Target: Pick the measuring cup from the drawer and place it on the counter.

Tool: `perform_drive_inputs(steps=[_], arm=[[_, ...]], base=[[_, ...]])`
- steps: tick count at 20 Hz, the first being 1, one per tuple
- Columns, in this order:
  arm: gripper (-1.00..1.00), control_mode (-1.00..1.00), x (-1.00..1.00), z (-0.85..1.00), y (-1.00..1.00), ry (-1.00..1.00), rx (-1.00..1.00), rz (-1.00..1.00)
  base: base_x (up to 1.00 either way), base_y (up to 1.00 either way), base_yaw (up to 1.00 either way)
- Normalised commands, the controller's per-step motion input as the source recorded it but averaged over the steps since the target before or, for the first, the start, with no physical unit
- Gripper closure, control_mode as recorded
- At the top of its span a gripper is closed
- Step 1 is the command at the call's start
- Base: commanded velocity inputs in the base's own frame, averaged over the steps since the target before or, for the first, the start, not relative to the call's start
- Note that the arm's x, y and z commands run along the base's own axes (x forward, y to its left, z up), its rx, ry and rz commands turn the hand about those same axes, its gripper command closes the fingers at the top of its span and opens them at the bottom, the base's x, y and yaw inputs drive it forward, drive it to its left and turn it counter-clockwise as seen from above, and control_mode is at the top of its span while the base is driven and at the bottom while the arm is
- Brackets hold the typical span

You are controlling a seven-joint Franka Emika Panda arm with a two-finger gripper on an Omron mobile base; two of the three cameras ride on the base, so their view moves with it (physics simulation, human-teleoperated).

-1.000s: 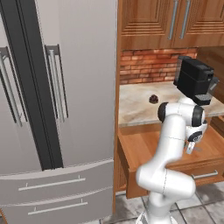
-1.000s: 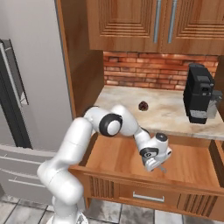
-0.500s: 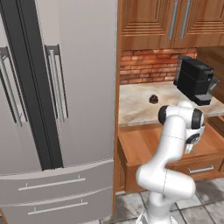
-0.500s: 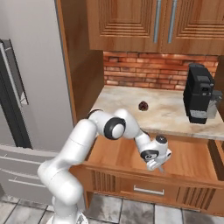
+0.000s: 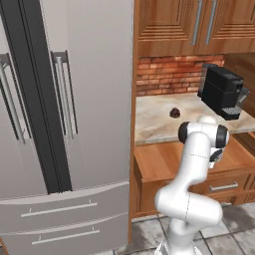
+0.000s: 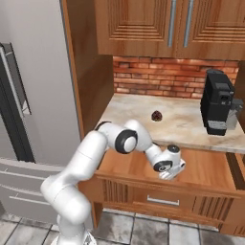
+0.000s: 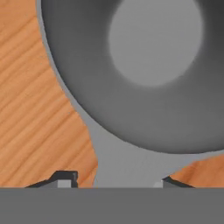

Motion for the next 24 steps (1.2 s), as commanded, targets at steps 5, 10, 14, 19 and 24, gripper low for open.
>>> perform_drive_inputs(steps=[5,10,14,19,24], arm=[[1.0,-1.0,-0.09,0.02,0.03,-0.07,-0.04,-0.02],[1.0,-1.0,-0.32,0.27,-0.01,-0.09,0.0,0.0],[1.0,-1.0,-0.18,0.51,-0.08,-0.06,0.01,0.0],[1.0,-1.0,-0.32,0.61,-0.13,-0.05,0.01,0.06],[1.0,-1.0,-0.27,0.64,-0.07,-0.07,0.0,0.14]], base=[[0.0,0.0,0.0],[0.0,0.0,0.0],[0.0,0.0,0.0],[0.0,0.0,0.0],[0.0,0.0,0.0]])
